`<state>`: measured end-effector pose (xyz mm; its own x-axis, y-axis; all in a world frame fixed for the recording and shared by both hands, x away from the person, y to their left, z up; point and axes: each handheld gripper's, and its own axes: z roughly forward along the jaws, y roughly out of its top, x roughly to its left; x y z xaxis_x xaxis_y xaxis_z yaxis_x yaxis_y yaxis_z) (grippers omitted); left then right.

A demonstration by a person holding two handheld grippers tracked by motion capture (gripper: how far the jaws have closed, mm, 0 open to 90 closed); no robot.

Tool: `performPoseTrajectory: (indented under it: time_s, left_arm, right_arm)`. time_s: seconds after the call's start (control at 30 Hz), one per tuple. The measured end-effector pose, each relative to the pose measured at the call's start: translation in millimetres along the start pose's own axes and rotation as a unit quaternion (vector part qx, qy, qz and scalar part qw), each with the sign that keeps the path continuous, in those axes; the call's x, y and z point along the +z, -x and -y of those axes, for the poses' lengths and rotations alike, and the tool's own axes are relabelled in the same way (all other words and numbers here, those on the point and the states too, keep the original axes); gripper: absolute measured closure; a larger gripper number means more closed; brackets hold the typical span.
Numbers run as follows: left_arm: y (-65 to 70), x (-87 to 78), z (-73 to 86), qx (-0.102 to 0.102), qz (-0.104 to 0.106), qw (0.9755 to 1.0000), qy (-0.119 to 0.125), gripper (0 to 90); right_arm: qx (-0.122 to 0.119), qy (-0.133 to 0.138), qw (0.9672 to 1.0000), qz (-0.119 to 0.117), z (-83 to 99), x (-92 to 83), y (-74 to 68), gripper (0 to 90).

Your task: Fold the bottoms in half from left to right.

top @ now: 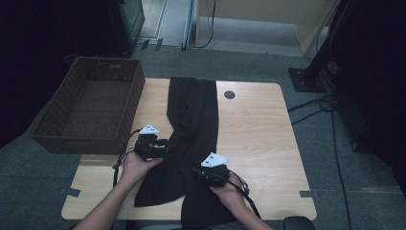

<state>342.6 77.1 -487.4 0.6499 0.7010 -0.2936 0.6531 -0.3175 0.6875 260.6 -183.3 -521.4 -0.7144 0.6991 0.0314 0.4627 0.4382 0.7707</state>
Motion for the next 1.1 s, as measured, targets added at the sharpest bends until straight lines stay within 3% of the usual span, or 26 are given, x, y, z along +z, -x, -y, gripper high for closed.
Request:
performPoseTrajectory:
  time_s: [0.07, 0.23, 0.3, 0.5, 0.63, 0.7, 0.73, 0.77, 0.83, 0.87, 0.97, 1.03, 1.1]
  left_arm:
    - [-0.8, 2.7, 4.2, -0.007, 0.009, 0.9999, -0.003, 44.7]
    - [7.0, 15.3, 6.1, 0.005, 0.027, 0.9995, -0.017, 49.5]
    - [9.5, 24.8, 8.2, 0.022, 0.012, 0.9991, -0.035, 54.4]
    - [6.1, 28.8, 9.5, 0.038, -0.011, 0.9990, -0.019, 76.7]
    - [8.2, 31.4, 7.4, 0.036, -0.009, 0.9991, -0.019, 88.6]
    - [7.3, 28.5, 4.5, 0.015, 0.005, 0.9998, -0.015, 89.3]
    - [8.7, 23.1, 0.4, 0.007, 0.018, 0.9998, 0.000, 89.4]
    - [10.8, 19.0, -3.2, 0.008, 0.024, 0.9997, 0.007, 89.4]
    - [21.1, 8.5, -15.8, 0.022, 0.037, 0.9988, 0.025, 89.4]
    - [29.2, 2.3, -24.7, 0.039, 0.046, 0.9977, 0.033, 89.4]
    - [49.8, -7.0, -41.6, 0.061, 0.066, 0.9947, 0.051, 89.4]
    - [66.2, -9.2, -49.2, 0.071, 0.087, 0.9917, 0.062, 89.4]
    - [76.8, -6.7, -51.6, 0.065, 0.109, 0.9894, 0.072, 89.2]
  right_arm:
    - [0.001, 0.000, 1.0000, 0.003, -3.6, 4.0, 1.6, 60.7]
    - [0.006, -0.001, 1.0000, 0.006, -13.3, 15.4, 3.1, 58.5]
    - [-0.002, -0.001, 1.0000, 0.001, -14.5, 16.8, 1.8, 57.0]
    - [-0.006, -0.005, 1.0000, -0.004, -3.6, -1.9, -0.1, 57.0]
    - [-0.017, -0.004, 0.9999, 0.000, 6.0, -8.9, -2.6, 57.0]
    - [-0.011, 0.000, 0.9999, 0.001, 6.9, -8.5, -2.9, 57.4]
    - [-0.012, 0.002, 0.9999, 0.001, 7.1, -8.3, -3.2, 57.6]
    - [-0.014, 0.003, 0.9999, 0.002, 7.2, -8.0, -3.6, 58.0]
    - [-0.012, 0.002, 0.9999, 0.000, 7.1, -8.0, -3.2, 58.0]
    - [-0.013, 0.002, 0.9999, -0.001, 6.8, -7.8, -2.9, 58.0]
    - [-0.016, 0.003, 0.9999, 0.000, 6.5, -7.1, -3.3, 58.0]
    - [-0.015, 0.003, 0.9999, 0.001, 6.6, -7.2, -3.8, 58.2]
    - [-0.013, 0.003, 0.9999, 0.002, 7.1, -7.8, -4.6, 58.2]
